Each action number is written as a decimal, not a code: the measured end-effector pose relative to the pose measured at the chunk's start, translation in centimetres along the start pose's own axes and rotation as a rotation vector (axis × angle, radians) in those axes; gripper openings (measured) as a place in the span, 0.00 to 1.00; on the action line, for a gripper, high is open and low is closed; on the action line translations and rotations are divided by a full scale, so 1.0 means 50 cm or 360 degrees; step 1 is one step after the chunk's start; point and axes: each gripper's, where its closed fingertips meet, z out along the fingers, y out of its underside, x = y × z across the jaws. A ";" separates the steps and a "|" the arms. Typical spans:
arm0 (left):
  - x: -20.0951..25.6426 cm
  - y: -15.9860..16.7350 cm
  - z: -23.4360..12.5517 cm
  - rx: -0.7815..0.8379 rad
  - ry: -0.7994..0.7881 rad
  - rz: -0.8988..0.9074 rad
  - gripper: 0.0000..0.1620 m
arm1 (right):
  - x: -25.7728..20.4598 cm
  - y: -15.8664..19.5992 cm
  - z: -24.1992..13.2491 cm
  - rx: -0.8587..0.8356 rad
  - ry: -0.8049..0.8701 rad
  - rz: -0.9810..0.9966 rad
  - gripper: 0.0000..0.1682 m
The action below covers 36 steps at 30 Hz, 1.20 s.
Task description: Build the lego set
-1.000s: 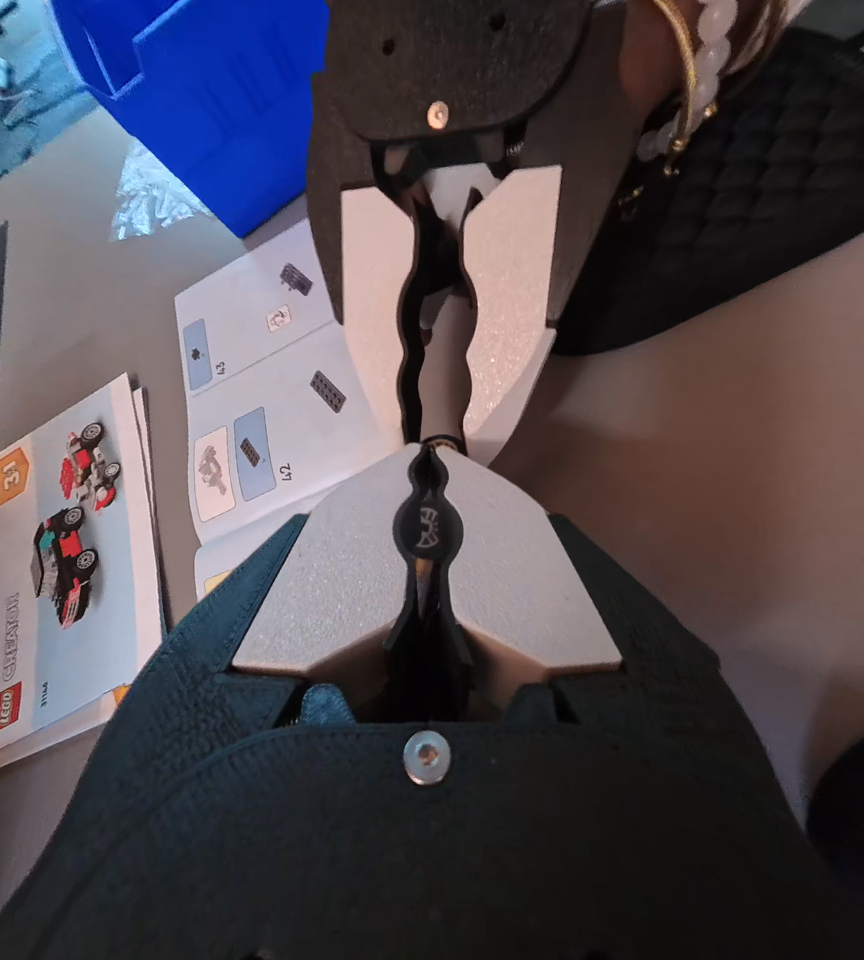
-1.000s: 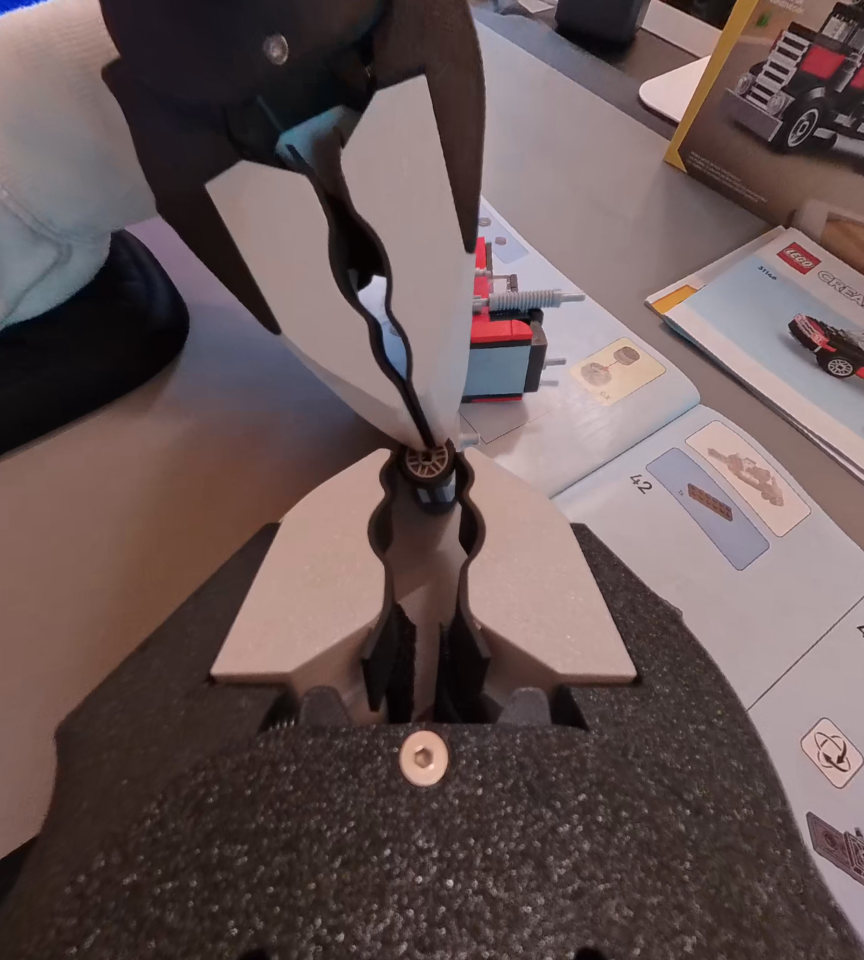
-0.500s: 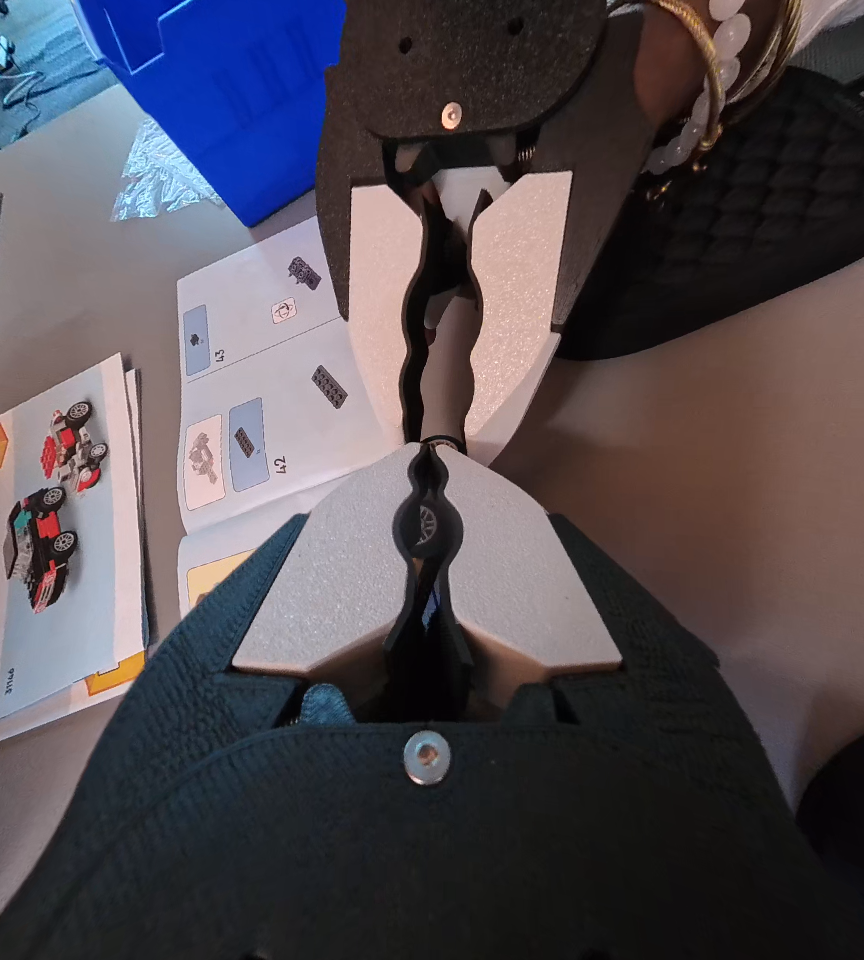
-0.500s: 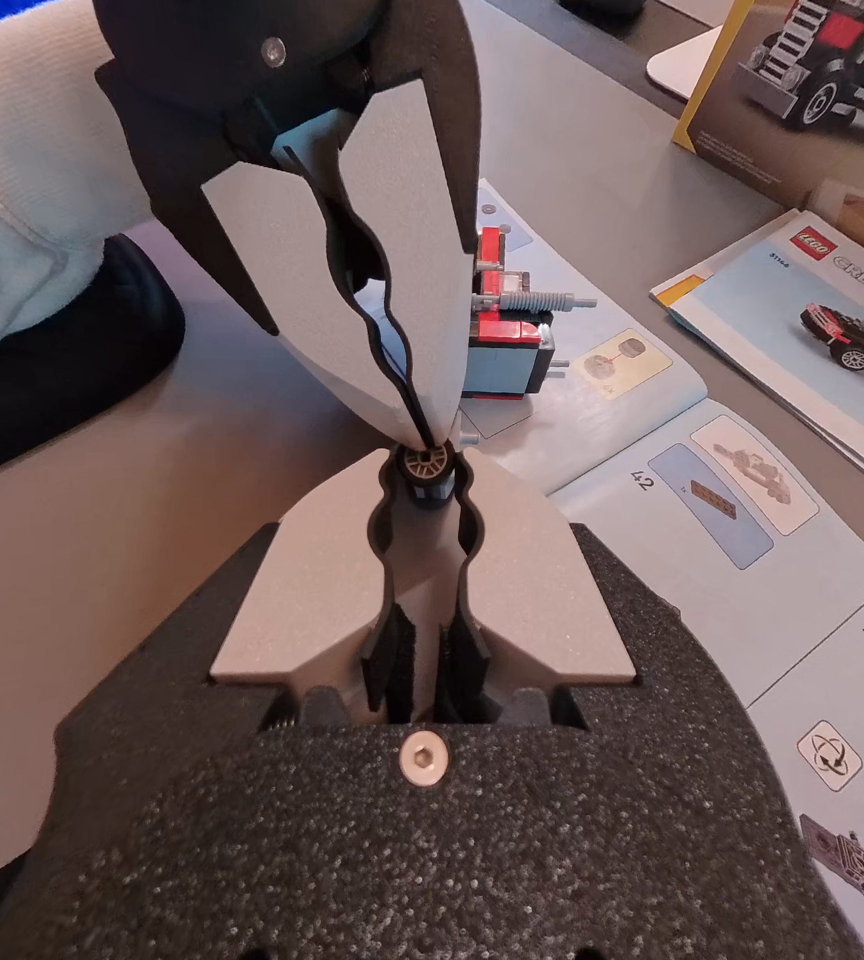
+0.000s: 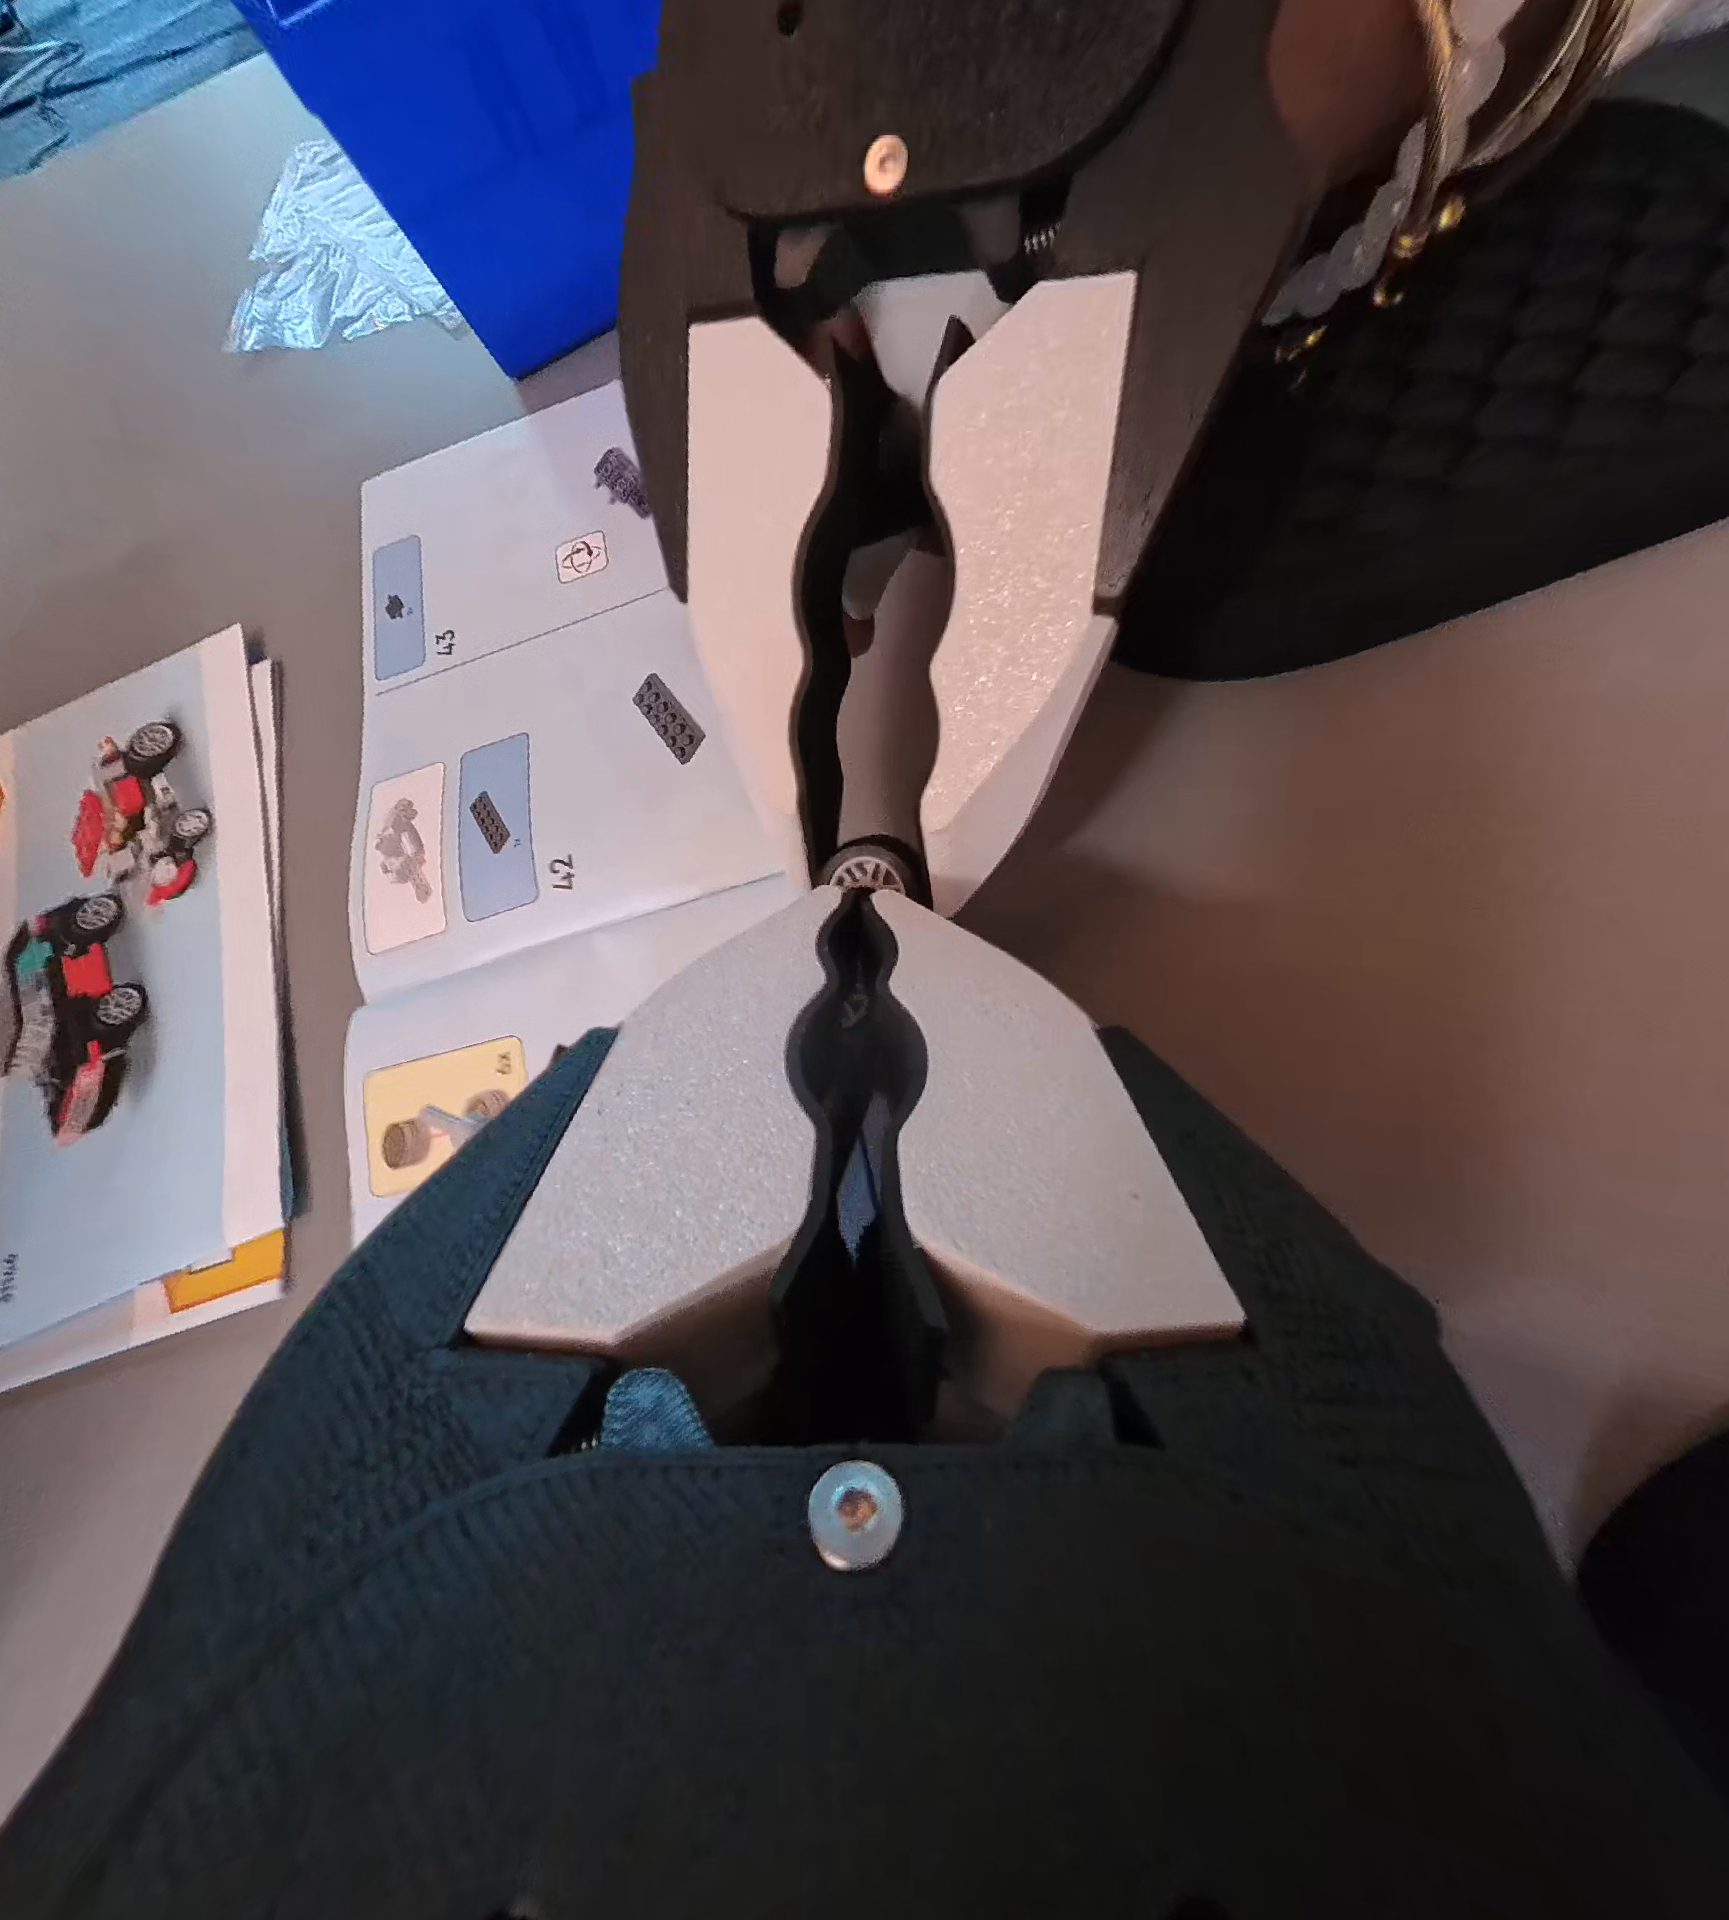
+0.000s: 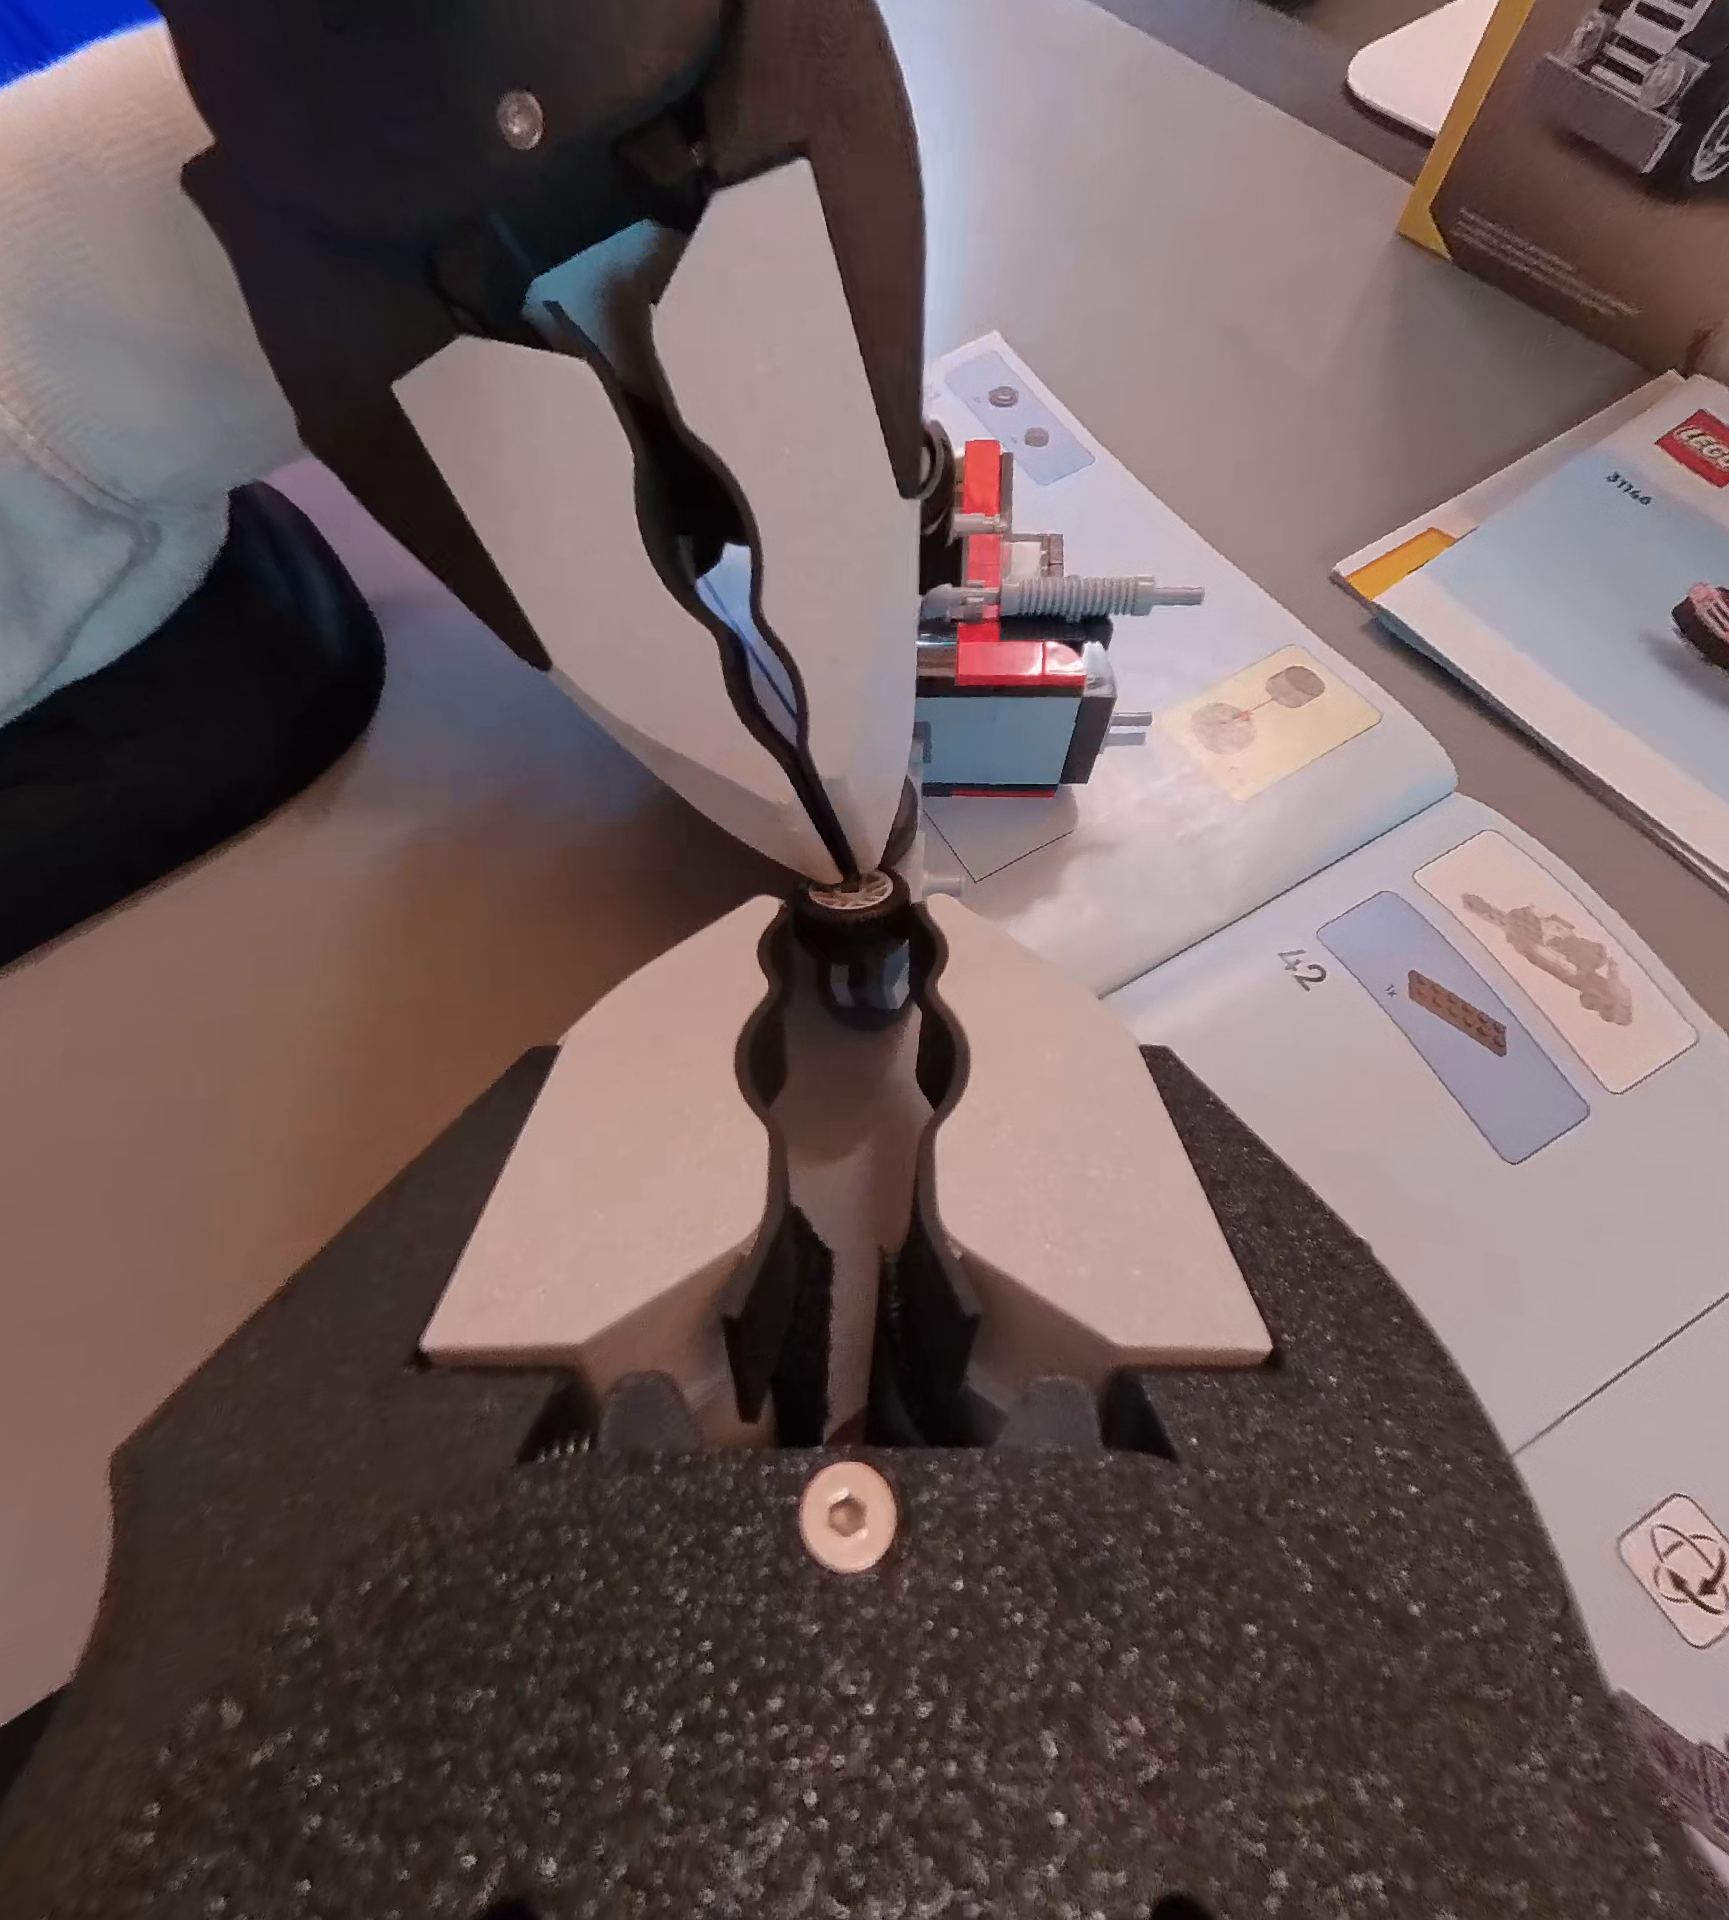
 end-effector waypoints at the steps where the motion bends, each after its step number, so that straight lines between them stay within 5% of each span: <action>1: -0.001 -0.002 0.001 -0.0026 -0.0014 0.0037 0.00 | 0.001 0.000 0.000 0.0007 -0.0008 0.0009 0.12; 14: -0.002 -0.025 0.015 -0.0014 0.0048 -0.0021 0.00 | -0.002 0.000 -0.001 0.0054 -0.0026 0.0010 0.12; 17: 0.002 0.015 0.034 -0.0245 0.0075 0.0016 0.01 | -0.004 0.049 0.023 -0.0234 0.0007 -0.0081 0.00; 19: -0.009 0.026 0.029 -0.0289 0.0001 0.0059 0.01 | -0.006 0.018 0.012 -0.0058 -0.0027 -0.0041 0.00; 24: -0.064 -0.069 -0.080 0.0234 -0.0302 0.0015 0.00 | -0.001 -0.003 -0.006 0.0094 -0.0102 0.0080 0.05; 28: -0.104 -0.064 -0.153 0.0474 -0.0482 -0.0124 0.03 | -0.012 0.005 0.002 0.0029 -0.0121 0.0017 0.11; 30: -0.113 -0.041 -0.168 0.0497 -0.0494 -0.0242 0.12 | -0.012 0.001 0.004 0.0028 -0.0124 0.0003 0.18; 33: -0.100 -0.007 -0.166 0.0404 -0.0413 -0.0332 0.18 | -0.014 -0.036 0.000 0.0175 -0.0132 -0.0095 0.14; 36: -0.071 0.012 -0.143 0.0303 -0.0308 -0.0251 0.08 | -0.012 -0.067 0.002 0.0253 -0.0153 -0.0143 0.03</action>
